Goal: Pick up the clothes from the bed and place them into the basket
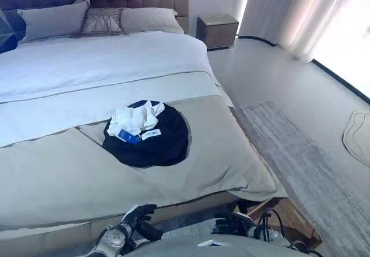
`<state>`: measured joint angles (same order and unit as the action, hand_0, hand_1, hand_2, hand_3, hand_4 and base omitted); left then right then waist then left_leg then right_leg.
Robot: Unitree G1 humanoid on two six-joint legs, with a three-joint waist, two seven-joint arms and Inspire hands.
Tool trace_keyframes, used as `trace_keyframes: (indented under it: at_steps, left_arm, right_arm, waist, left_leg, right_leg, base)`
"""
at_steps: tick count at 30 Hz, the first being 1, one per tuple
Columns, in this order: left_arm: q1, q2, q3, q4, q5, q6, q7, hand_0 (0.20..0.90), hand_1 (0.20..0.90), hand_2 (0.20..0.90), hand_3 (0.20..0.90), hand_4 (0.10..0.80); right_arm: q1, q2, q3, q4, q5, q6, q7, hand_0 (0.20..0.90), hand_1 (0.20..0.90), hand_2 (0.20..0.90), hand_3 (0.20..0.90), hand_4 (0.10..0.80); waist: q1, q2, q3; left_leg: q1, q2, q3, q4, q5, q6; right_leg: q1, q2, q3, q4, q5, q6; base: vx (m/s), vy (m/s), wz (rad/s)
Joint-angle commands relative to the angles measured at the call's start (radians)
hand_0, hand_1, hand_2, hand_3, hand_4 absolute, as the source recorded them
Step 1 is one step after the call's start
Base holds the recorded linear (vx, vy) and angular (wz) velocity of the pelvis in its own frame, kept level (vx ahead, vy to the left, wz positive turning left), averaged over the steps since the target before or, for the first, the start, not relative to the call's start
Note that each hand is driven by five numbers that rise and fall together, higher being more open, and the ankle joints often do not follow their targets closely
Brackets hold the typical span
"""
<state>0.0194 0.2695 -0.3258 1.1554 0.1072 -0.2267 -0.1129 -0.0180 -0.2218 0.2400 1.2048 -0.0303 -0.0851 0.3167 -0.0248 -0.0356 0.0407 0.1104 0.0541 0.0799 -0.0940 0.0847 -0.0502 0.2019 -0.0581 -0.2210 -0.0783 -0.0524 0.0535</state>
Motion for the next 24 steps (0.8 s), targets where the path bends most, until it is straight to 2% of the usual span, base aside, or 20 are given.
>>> trace_keyframes:
  at_steps: [1,17,24]
  left_arm:
    - [-0.079,-0.031,0.007,0.044,-0.020,-0.056,0.007,0.900,0.900,0.900,0.900,0.800]
    - [-0.081,-0.033,0.029,0.061,-0.030,-0.058,-0.010,0.900,0.900,0.900,0.900,0.800]
    - [-0.084,-0.037,0.032,0.070,-0.028,-0.061,0.008,0.900,0.900,0.900,0.900,0.800]
  right_arm:
    - [-0.035,-0.014,0.023,0.043,-0.035,-0.004,0.004,0.900,0.900,0.900,0.900,0.800]
    - [-0.043,-0.011,0.021,0.044,-0.042,-0.024,-0.049,0.900,0.900,0.900,0.900,0.800]
    - [-0.047,-0.008,0.011,0.048,-0.024,-0.063,-0.098,0.900,0.900,0.900,0.900,0.800]
  waist:
    - [0.014,0.012,0.024]
    - [0.012,0.015,0.023]
    - [0.008,0.021,0.020]
  left_leg:
    - [0.050,-0.028,0.021,0.012,-0.141,0.041]
    - [0.054,-0.025,0.016,0.009,-0.140,0.045]
    - [0.050,-0.022,0.014,0.007,-0.137,0.042]
  right_leg:
    - [-0.069,-0.009,0.050,0.080,-0.006,0.032]
    - [-0.068,-0.008,0.057,0.075,-0.004,0.029]
    - [-0.073,-0.006,0.061,0.074,-0.003,0.028]
  base:
    - [0.000,0.000,0.00]
    - [-0.001,0.000,-0.01]
    - [-0.004,-0.012,0.00]
